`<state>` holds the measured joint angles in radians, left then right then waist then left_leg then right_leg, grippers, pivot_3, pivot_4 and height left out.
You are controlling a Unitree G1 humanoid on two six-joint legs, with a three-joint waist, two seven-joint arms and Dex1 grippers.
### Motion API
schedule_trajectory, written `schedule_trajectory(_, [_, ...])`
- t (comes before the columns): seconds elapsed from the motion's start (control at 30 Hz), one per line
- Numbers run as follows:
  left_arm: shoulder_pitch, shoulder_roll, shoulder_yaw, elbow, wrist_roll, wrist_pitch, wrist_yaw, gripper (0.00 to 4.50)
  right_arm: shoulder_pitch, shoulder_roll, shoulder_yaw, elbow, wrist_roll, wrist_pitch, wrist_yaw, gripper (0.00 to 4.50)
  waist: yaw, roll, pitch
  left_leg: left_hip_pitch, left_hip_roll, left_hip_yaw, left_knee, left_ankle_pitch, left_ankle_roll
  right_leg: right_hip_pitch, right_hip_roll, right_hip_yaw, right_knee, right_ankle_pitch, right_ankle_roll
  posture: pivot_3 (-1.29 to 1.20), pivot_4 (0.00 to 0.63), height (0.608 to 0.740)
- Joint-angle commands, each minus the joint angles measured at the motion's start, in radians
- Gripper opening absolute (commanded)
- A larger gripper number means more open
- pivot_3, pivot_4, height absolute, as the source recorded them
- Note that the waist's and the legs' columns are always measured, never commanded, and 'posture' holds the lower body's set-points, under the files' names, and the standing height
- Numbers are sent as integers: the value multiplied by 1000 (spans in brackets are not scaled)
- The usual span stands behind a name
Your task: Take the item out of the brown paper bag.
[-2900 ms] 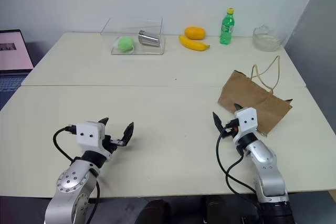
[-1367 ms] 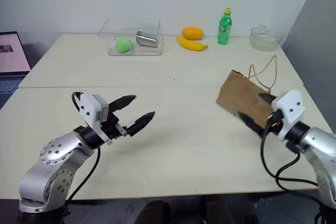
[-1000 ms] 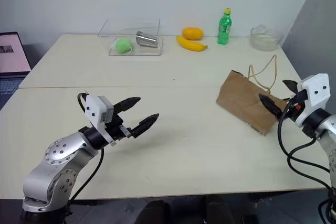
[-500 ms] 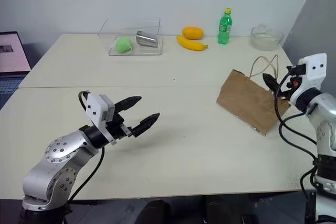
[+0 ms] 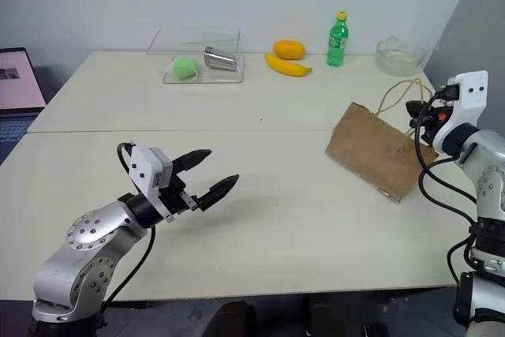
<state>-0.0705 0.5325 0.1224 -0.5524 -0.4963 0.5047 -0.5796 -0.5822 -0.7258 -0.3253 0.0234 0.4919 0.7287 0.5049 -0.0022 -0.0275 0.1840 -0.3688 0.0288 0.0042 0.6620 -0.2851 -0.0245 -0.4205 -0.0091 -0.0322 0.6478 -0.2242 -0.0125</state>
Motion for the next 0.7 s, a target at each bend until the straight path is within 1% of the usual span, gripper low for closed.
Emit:
schedule_trajectory(0.03, [3, 9, 24, -20, 0, -27, -3, 4500, -54, -45, 29, -46, -36, -58, 31, 47, -1, 0, 0, 0, 0, 0, 0, 0, 0, 0, 0, 0, 0, 0, 0, 0, 150, 740])
schedule_trajectory(0.13, [8, 7, 25, -19, 0, -32, 1, 4500, -90, -62, 58, -28, -73, -102, 46, 47, 0, 0, 0, 0, 0, 0, 0, 0, 0, 0, 0, 0, 0, 0, 0, 0, 150, 740])
schedule_trajectory(0.27, [23, -2, 32, -27, -3, -35, 14, 4500, -165, -99, 115, 27, -148, -207, 91, 47, 0, 0, 0, 0, 0, 1, 0, 0, 0, -1, 0, 0, 0, 0, 0, 0, 150, 740])
schedule_trajectory(0.4, [48, -14, 44, -40, -8, -38, 33, 4500, -287, -112, 178, 116, -205, -300, 153, 47, -2, 1, 1, 0, 0, 1, 0, 0, 0, -1, 0, 0, 0, 0, 0, 0, 150, 740])
schedule_trajectory(0.53, [78, -40, 65, -56, -12, -40, 71, 4500, -421, -76, 232, 205, -244, -348, 184, 47, -4, 1, 1, 0, 0, 1, -1, 0, 0, -1, 0, 0, 0, 0, 0, 0, 150, 740])
schedule_trajectory(0.7, [136, -80, 70, -115, -16, -46, 113, 4500, -542, 21, 299, 297, -285, -378, 192, 47, -4, 1, 1, 0, 2, 1, 0, 0, 0, -1, 0, 1, 0, 0, 0, 0, 150, 740])
